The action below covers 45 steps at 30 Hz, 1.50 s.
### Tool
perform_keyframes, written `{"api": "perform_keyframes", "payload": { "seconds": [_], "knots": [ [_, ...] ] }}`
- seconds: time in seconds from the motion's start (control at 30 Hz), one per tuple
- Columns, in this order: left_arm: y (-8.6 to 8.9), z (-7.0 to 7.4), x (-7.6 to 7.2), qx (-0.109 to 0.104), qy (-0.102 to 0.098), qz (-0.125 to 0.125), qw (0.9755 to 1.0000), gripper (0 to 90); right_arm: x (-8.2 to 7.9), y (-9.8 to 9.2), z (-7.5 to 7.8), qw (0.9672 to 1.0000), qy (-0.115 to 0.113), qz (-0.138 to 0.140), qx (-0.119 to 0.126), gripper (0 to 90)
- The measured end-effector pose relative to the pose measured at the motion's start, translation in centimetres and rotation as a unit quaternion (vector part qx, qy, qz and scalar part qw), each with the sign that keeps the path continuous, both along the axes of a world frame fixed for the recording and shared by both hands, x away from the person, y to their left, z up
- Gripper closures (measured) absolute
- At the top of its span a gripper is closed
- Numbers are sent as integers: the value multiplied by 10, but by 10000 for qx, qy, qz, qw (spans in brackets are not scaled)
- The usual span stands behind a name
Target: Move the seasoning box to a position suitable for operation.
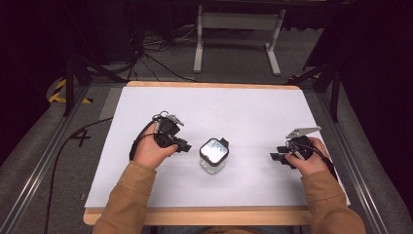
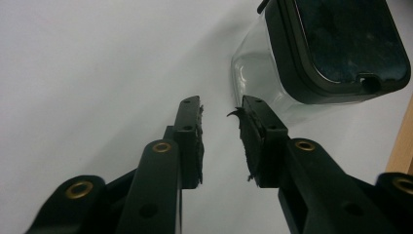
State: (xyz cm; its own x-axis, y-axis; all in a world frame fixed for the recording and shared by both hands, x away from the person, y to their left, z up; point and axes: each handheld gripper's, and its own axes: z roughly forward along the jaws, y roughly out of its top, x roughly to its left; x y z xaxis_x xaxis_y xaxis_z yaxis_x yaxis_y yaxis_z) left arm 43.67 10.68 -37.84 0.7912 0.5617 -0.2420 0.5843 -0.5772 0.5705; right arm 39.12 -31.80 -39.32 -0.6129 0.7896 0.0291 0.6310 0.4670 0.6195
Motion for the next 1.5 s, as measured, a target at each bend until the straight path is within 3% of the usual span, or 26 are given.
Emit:
{"api": "perform_keyframes", "payload": {
  "seconds": [0.27,0.33,0.4,0.5,0.93,1.37,1.5],
  "knots": [
    [-13,-8,2,-100,-66,-94,9999,765,-3,2,-3,9999,-16,83,-66,559],
    [-17,-12,3,41,-86,-143,9999,768,-4,4,-4,10000,7,57,-58,559],
    [-18,-13,4,45,-74,-159,9998,789,-3,5,-5,9999,17,93,-87,559],
    [-20,-19,4,0,101,-209,9997,806,-3,7,-7,9999,55,129,-80,559],
    [-28,-28,4,-109,251,-372,9989,835,-3,9,-9,9998,66,186,-91,557],
    [-31,-30,2,73,317,-466,9984,857,-3,9,-8,9998,64,175,-69,555],
    [-35,-31,0,118,385,-618,9973,851,-3,9,-8,9998,74,171,-63,555]
  ]
}}
